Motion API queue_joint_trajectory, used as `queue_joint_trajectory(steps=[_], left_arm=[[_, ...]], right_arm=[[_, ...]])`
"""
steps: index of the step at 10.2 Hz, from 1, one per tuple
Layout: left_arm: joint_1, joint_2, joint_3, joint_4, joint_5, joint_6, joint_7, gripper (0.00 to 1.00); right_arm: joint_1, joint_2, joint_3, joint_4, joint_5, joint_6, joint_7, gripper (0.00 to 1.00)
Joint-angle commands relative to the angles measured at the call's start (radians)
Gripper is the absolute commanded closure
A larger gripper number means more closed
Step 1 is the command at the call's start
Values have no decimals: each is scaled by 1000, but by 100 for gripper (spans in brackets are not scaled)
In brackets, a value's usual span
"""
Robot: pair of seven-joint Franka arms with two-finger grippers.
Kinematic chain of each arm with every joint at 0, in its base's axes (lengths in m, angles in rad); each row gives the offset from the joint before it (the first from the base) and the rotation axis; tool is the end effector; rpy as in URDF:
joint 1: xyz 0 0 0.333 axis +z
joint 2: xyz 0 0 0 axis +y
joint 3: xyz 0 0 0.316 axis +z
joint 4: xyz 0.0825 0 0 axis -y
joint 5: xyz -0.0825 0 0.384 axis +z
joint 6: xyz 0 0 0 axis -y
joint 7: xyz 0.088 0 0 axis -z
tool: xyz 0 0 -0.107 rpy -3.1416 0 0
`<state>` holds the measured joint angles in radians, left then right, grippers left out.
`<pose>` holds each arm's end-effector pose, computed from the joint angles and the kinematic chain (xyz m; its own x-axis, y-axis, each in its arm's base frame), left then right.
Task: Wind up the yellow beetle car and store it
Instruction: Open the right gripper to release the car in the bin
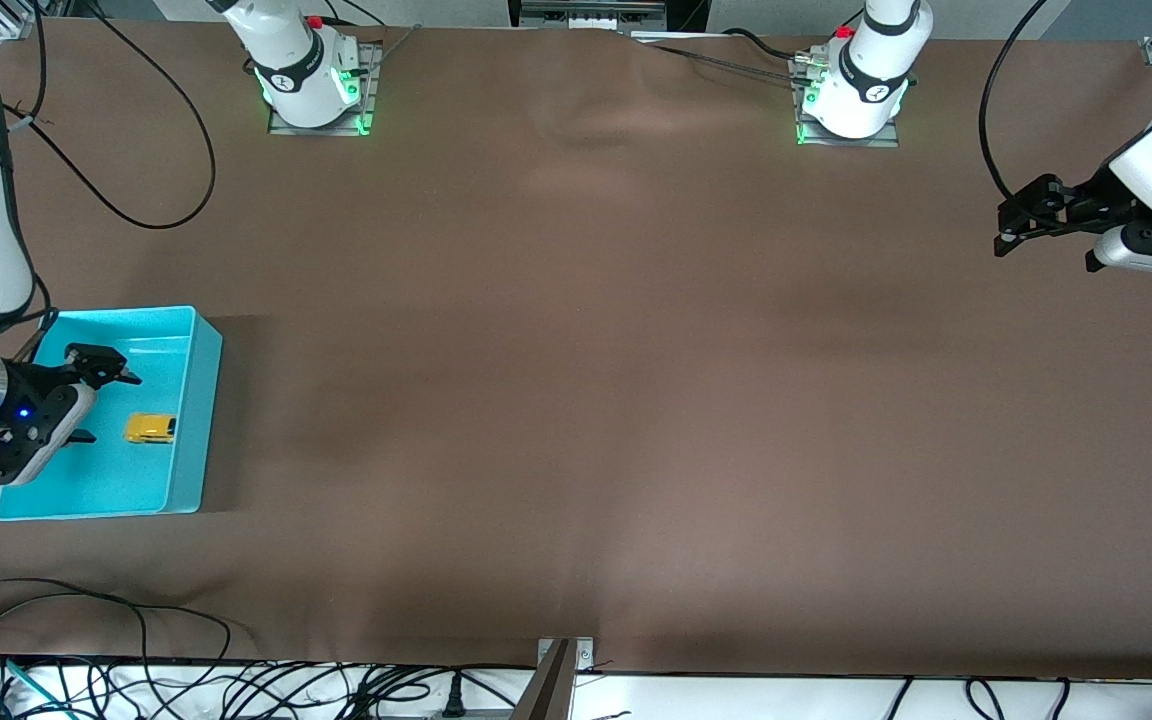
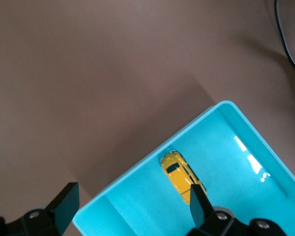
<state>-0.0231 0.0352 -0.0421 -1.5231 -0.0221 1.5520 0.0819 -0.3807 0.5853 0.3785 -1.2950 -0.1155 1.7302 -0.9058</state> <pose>0.5625 -0.0387 0.6257 0.9891 -0.1469 -0.0043 -0.1468 -0.9889 0.0240 0.7000 -0.0701 0.4136 0.6359 0.7718 0.0055 0.7641 -0.6285 -0.1458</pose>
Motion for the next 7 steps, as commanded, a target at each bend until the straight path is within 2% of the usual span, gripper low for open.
queue_joint_trajectory(steps=[1, 7], left_arm=[[0, 11, -1, 29, -21, -20, -7, 0], [0, 11, 1, 27, -22, -20, -2, 0]], right_arm=[[-7, -57, 48, -10, 8, -32, 172, 0], [-6, -148, 123, -9, 10, -136, 627, 0]])
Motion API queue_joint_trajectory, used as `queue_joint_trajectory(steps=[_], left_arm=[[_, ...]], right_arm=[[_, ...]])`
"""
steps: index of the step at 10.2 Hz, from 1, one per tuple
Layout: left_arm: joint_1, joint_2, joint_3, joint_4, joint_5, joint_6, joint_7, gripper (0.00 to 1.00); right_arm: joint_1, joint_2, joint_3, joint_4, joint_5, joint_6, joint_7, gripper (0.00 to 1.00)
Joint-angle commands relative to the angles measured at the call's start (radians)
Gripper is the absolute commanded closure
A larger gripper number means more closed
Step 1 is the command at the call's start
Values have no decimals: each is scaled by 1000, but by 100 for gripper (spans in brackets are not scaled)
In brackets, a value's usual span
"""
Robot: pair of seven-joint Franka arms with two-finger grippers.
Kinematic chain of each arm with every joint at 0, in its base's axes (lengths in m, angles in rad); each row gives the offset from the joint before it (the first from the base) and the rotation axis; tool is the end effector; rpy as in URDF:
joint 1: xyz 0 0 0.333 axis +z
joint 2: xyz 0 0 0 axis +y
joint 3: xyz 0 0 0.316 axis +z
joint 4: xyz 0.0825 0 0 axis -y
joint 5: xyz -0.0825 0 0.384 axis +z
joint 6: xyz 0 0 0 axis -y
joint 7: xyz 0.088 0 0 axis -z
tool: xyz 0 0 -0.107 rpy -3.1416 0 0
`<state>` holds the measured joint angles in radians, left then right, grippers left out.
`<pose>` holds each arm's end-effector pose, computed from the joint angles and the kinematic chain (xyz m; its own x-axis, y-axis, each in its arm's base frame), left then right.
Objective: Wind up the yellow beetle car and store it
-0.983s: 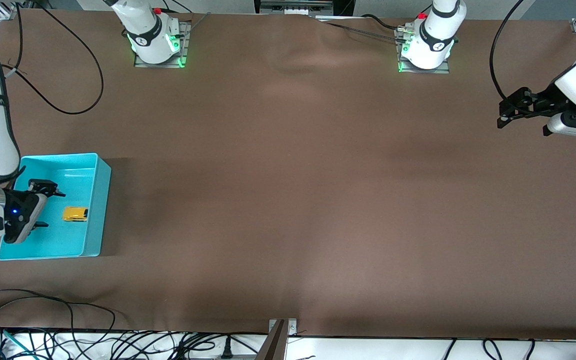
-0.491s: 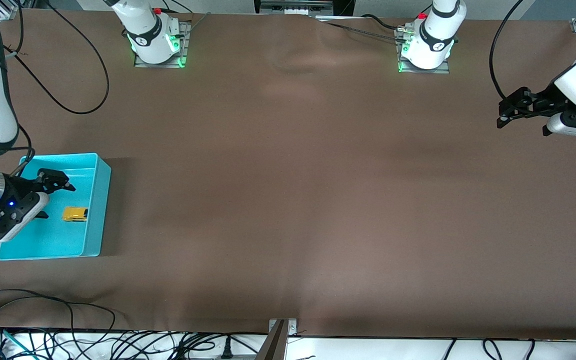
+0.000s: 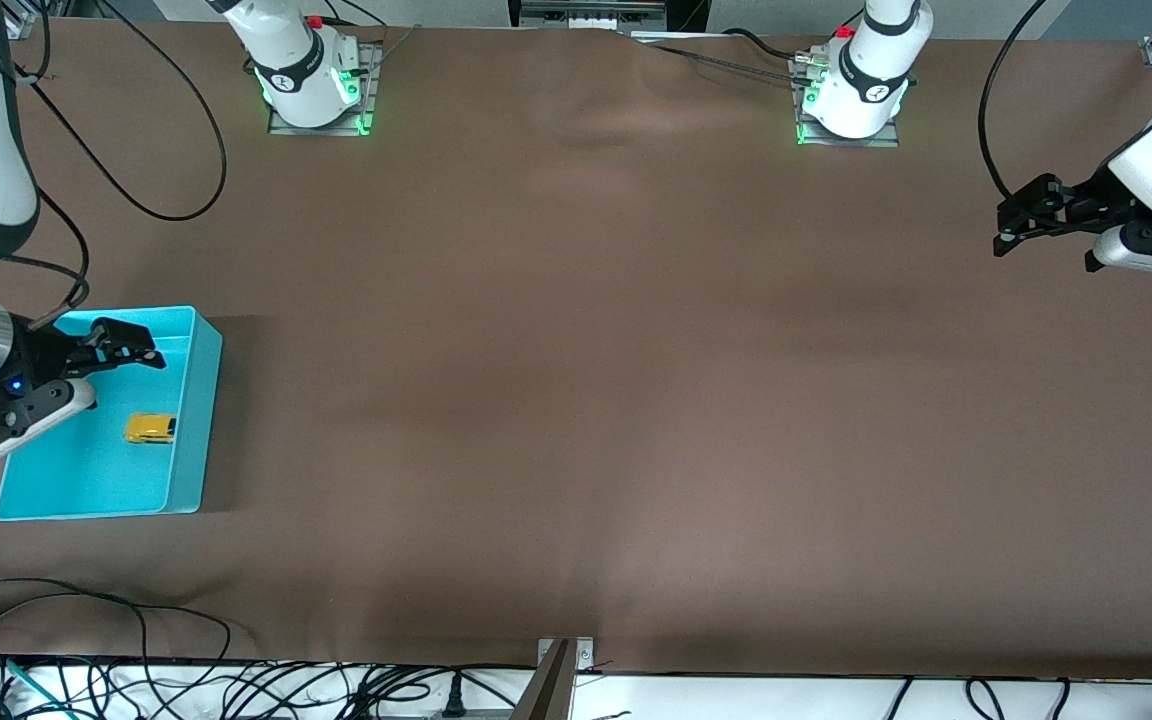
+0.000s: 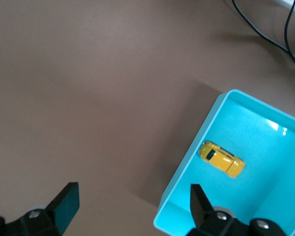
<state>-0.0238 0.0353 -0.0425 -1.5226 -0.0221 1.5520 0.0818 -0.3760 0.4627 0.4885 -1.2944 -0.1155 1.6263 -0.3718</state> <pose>0.5625 -0.0393 0.6259 0.9890 -0.1479 -0.0039 -0.1478 -0.9887 0.0240 0.6752 -0.0016 0.4981 0.8945 0.4454 -0.0396 0.4383 -0.8909 -0.1190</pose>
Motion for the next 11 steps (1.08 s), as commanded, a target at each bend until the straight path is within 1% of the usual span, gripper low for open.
queue_joint_trajectory(steps=[1, 2, 3, 4, 5, 6, 8, 9, 10, 11], left_arm=[[1, 11, 1, 27, -22, -20, -2, 0], [1, 11, 1, 28, -22, -20, -2, 0], [1, 11, 1, 29, -22, -20, -2, 0], [1, 12, 1, 27, -22, -20, 1, 0], [1, 12, 1, 27, -22, -20, 1, 0], [-1, 12, 1, 27, -22, -20, 1, 0], [-1, 12, 1, 27, -19, -20, 1, 0], [-1, 12, 1, 27, -19, -20, 1, 0], [-1, 12, 1, 27, -18, -20, 1, 0], [-1, 12, 1, 28, -15, -20, 1, 0]], right_arm=[[-11, -50, 39, -11, 10, -54, 185, 0], [-11, -64, 60, -11, 8, -74, 264, 0], [-11, -87, 71, -14, 10, -83, 292, 0], [-9, -120, 65, -32, 10, -82, 297, 0], [-7, -169, 49, -83, 11, -62, 306, 0], [21, -221, 1, -130, 11, -34, 341, 0], [151, -300, -155, -199, 13, -20, 384, 0], [185, -318, -212, -210, 31, -10, 390, 0], [210, -346, -269, -248, 55, 12, 389, 0], [253, -405, -310, -329, 68, 48, 393, 0]])
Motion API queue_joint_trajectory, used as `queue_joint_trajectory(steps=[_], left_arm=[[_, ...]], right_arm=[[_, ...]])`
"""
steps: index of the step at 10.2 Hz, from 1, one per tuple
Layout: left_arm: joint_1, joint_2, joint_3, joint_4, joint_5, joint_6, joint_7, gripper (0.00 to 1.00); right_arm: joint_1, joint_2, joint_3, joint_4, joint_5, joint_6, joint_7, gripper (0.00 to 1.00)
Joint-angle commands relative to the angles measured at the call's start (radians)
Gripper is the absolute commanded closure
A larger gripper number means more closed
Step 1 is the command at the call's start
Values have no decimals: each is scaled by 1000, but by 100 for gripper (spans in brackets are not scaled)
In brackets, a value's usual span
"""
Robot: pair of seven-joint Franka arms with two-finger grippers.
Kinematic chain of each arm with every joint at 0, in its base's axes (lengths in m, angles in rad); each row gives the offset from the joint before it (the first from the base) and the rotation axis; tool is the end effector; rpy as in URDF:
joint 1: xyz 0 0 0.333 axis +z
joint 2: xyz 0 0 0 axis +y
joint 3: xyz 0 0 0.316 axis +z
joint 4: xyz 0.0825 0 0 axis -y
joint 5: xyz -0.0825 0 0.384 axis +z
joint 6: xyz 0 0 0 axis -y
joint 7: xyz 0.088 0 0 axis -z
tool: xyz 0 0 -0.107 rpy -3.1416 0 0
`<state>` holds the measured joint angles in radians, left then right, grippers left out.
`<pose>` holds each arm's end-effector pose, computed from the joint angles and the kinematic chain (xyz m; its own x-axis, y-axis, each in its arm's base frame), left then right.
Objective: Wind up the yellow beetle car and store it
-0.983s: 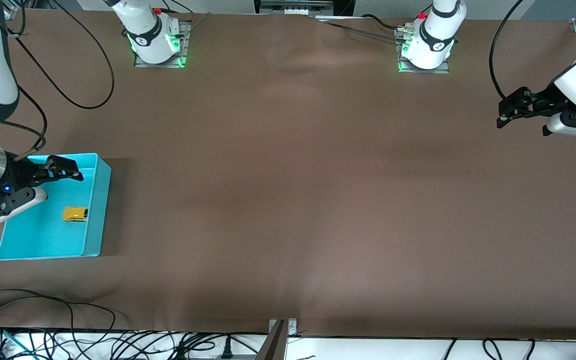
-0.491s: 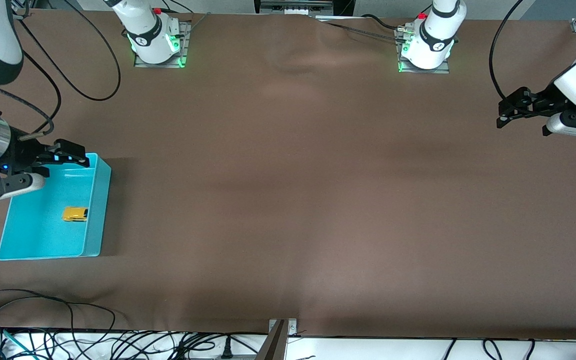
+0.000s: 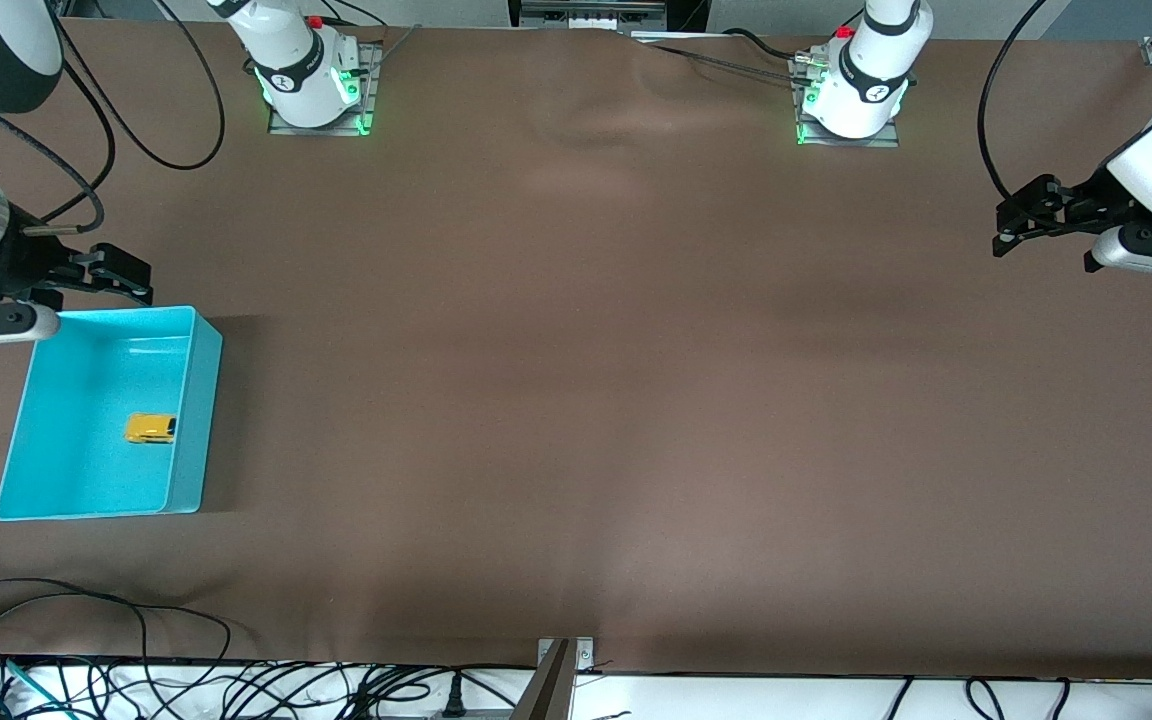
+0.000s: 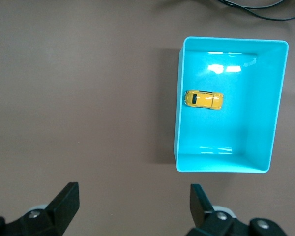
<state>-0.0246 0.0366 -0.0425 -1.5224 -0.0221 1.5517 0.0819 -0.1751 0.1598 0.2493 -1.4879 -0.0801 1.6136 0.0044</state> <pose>0.5628 -0.0398 0.6252 0.9888 -0.1488 -0.0053 -0.1487 -0.9886 0.0242 0.6038 0.0251 0.5774 0.9970 0.0712 -0.0290 0.0724 -0.9965 0.0407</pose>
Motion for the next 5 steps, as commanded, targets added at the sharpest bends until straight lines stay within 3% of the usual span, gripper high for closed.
queue_joint_trajectory(steps=[1, 2, 5], left_arm=[[-1, 11, 1, 28, -15, -19, 1, 0], [0, 9, 1, 30, -15, -19, 1, 0], [0, 9, 1, 31, -15, -19, 1, 0]], right_arm=[[69, -165, -87, -225, 37, 137, 64, 0], [83, -213, -87, -289, 34, 164, 110, 0], [83, -213, -81, -270, 29, 114, 124, 0]])
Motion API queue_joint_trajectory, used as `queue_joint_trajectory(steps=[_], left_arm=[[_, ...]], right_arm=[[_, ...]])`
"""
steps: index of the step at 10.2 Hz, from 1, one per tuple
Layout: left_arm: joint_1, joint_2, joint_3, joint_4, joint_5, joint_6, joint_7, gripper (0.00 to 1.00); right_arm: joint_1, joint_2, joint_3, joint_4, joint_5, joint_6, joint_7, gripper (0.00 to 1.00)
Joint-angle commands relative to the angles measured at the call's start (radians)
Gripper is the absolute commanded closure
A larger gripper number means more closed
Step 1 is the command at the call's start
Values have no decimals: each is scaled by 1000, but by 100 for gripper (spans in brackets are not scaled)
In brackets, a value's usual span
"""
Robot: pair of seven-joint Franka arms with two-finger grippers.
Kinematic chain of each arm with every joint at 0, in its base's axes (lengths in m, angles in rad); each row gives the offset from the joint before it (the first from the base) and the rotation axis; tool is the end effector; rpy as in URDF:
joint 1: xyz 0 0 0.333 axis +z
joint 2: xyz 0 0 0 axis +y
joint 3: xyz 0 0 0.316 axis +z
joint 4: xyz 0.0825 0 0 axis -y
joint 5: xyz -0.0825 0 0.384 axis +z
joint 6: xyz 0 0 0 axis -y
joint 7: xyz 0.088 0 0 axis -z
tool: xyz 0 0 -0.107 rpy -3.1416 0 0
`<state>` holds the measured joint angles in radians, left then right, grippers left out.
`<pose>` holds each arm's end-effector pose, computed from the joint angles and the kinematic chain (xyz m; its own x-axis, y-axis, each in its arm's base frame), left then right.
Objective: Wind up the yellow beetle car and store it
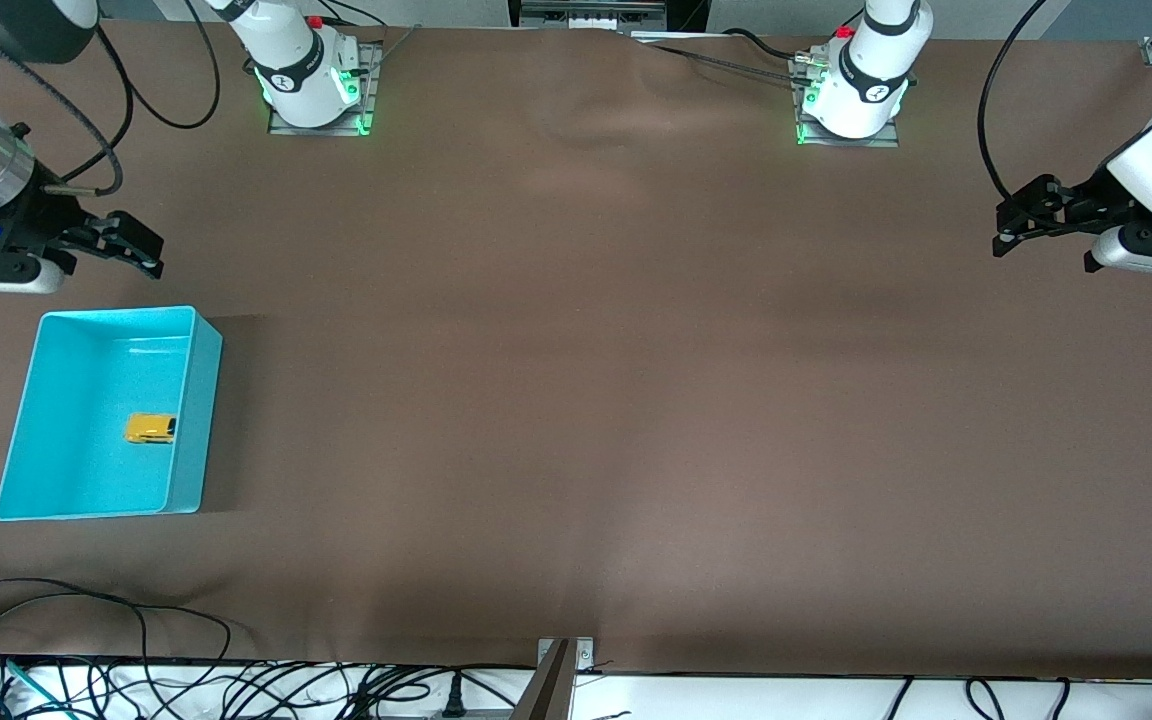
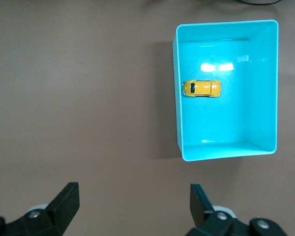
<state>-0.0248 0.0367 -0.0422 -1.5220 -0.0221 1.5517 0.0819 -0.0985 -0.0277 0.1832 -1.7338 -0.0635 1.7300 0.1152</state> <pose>0.5629 -0.0397 0.6253 0.9889 -0.1487 -0.0050 -0.1486 -0.9886 0.0241 0.5544 0.0424 0.5762 0.9993 -0.0202 0.0307 -0.0221 -0.9977 0.0648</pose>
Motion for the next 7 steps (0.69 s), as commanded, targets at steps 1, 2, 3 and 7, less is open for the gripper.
queue_joint_trajectory(steps=[1, 2, 3, 7], left_arm=[[0, 11, 1, 31, -15, -19, 1, 0], [0, 11, 1, 31, -13, -19, 1, 0], [0, 11, 1, 31, -13, -19, 1, 0], [0, 11, 1, 31, -13, -18, 1, 0]], right_arm=[[2, -20, -20, -12, 20, 2, 2, 0], [2, -14, -45, 0, 33, 8, -5, 0], [6, -15, -75, 0, 39, 7, -24, 0], [16, -20, -120, 20, 48, 2, -74, 0]])
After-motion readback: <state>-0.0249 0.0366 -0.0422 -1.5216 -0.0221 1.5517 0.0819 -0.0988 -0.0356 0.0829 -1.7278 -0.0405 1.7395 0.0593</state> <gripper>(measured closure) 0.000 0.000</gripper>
